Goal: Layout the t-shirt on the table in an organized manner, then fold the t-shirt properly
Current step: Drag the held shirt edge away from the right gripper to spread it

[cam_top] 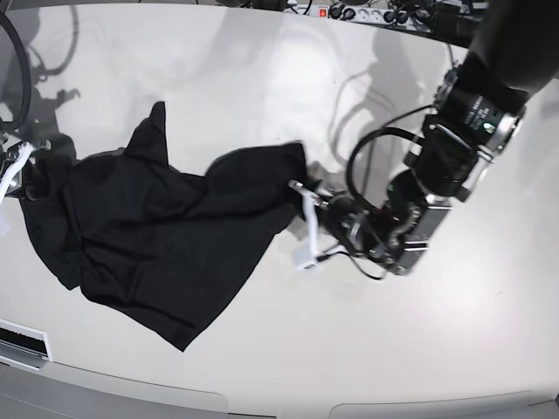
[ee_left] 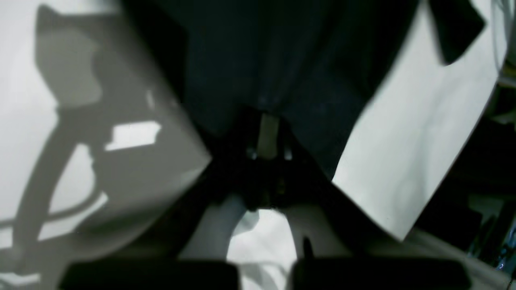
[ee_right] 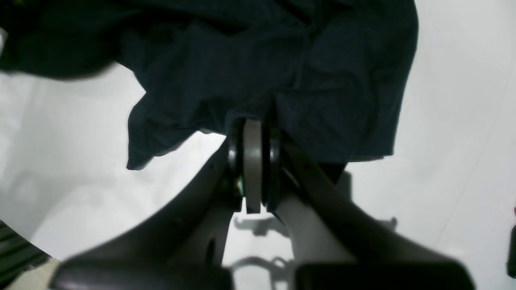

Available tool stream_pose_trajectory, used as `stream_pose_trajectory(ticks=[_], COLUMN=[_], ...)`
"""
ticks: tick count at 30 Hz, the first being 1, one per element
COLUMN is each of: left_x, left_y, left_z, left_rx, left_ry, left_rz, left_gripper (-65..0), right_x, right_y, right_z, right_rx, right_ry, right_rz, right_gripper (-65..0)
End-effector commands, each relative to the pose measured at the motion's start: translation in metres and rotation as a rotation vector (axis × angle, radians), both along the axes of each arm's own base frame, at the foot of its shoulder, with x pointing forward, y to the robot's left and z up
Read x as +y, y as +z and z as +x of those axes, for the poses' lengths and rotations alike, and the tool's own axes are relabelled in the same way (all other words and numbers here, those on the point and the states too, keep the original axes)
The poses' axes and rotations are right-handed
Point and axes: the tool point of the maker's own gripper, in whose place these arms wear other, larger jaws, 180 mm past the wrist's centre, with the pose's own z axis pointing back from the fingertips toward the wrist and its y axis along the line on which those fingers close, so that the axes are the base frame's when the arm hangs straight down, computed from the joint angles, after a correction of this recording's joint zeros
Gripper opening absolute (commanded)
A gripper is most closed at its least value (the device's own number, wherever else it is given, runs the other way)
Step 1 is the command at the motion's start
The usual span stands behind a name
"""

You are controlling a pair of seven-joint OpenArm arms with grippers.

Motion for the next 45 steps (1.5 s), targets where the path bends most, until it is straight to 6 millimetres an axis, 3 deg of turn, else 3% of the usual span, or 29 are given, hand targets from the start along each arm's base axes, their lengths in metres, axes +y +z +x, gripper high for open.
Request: stream_pose_trajectory(ticks=[1,5,8,10,13,19,22,25,27,30,36,45], left_x=[0.078,0.108,0.098,0.077,0.029,-0.036,-0.068,-0.094,-0.100,-0.098,-0.060,0.040], left_y=[-0.020,-0.006,0.023,0.052,0.102,0.134,0.123,0.102,0.080,0.049,0.008,-0.016], left_z=[-0.024,-0.033,-0.036,-0.033,-0.017,-0.009,0.007,0.026,0.042,0.042,-0.009,-0.073], left_rx=[0.082,0.148,0.199,0.196,0.120,0.026,-0.103,-0.262,-0.328,-0.306,-0.028,0.249], left_ry=[-0.043,0.001,-0.004,-0.031,-0.048,-0.165,-0.177,-0.217,-0.176,-0.131,-0.179,-0.105], left_rz=[0.290,0.227,0.064,-0.101,-0.388,-0.524,-0.491,-0.402,-0.282,-0.156,0.003,0.120], left_gripper=[-65.0,-65.0,-65.0,-65.0,-65.0,-63.8,-60.5,-64.8,-65.0,-65.0,-65.0,-65.0], right_x=[-0.005,-0.006,-0.006,-0.006,-0.006,-0.005,-0.006,-0.006,-0.006,-0.006,-0.006,-0.006], right_y=[0.015,0.016,0.016,0.016,0.016,0.015,0.015,0.016,0.016,0.015,0.015,0.015], right_z=[0.009,0.009,0.009,0.009,0.009,0.009,0.009,0.010,0.010,0.009,0.010,0.010], right_rx=[-0.052,-0.052,-0.052,-0.051,-0.052,-0.049,-0.048,-0.056,-0.053,-0.050,-0.052,-0.053], right_ry=[0.007,-0.008,-0.008,-0.008,-0.008,-0.013,-0.029,-0.023,-0.025,-0.025,-0.024,-0.025], right_rz=[-0.022,-0.016,-0.015,-0.015,-0.015,-0.008,-0.002,-0.003,-0.004,-0.007,-0.003,-0.003], right_gripper=[-65.0,-65.0,-65.0,-65.0,-65.0,-65.0,-65.0,-65.0,-65.0,-65.0,-65.0,-65.0])
